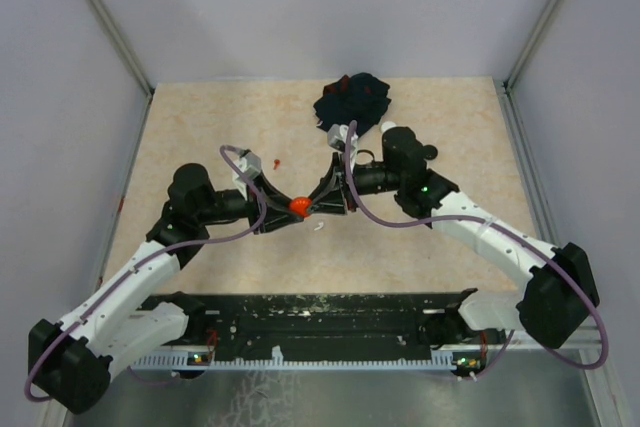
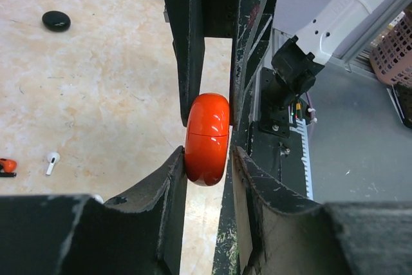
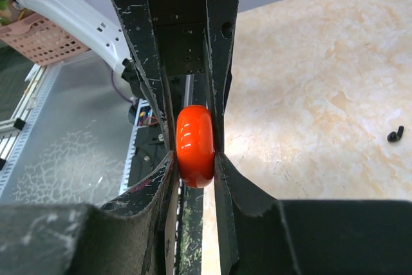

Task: Insert the wireless bluetooth earbuds into the charging case
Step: Pick up the charging case at the center of the board.

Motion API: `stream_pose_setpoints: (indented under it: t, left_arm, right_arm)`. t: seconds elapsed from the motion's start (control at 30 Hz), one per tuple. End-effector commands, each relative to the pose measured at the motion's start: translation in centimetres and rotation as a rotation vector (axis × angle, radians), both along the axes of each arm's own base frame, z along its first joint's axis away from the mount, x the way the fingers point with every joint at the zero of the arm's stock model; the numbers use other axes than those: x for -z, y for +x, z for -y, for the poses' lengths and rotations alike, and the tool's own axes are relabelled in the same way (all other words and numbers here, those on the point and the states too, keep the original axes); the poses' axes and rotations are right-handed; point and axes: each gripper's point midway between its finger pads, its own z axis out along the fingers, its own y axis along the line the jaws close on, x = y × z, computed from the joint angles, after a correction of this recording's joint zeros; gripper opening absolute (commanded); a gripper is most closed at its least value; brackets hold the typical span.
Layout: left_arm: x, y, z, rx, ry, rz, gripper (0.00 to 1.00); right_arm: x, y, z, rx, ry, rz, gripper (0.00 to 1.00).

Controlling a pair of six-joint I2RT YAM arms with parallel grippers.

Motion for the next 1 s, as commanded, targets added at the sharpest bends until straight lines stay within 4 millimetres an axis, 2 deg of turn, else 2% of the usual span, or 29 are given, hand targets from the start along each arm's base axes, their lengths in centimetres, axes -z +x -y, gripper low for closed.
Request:
stream_pose_setpoints:
  t: [0.0, 0.5, 0.7, 0.8, 0.97]
  left_arm:
    - [-2.2, -0.8, 0.2, 0.065, -0.034, 0.078, 0.37]
    - [-1.9, -1.2, 0.4, 0.130, -0.041, 0.046, 0.38]
    - [-1.7, -1.3, 0.3, 0.134, -0.035, 0.058, 0.41]
    - [-1.6, -1.3, 0.3, 0.139, -0.036, 0.053, 0.46]
    - [-1.4, -1.2, 0.4, 0.139, -0.034, 0.046, 0.46]
  right_arm:
    - [-2.0, -0.1, 0.2, -0.010, 0.017, 0.082, 0.00]
    - [-0.5, 0.1, 0.4, -0.033, -0.065, 0.086, 0.00]
    - [-0.2, 0.1, 0.2, -0.034, -0.078, 0.081, 0.00]
    - [0.0, 0.1, 0.1, -0.039, -0.088, 0.077, 0.00]
    - [0.1, 0.1, 0.1, -0.042, -0.097, 0.078, 0.00]
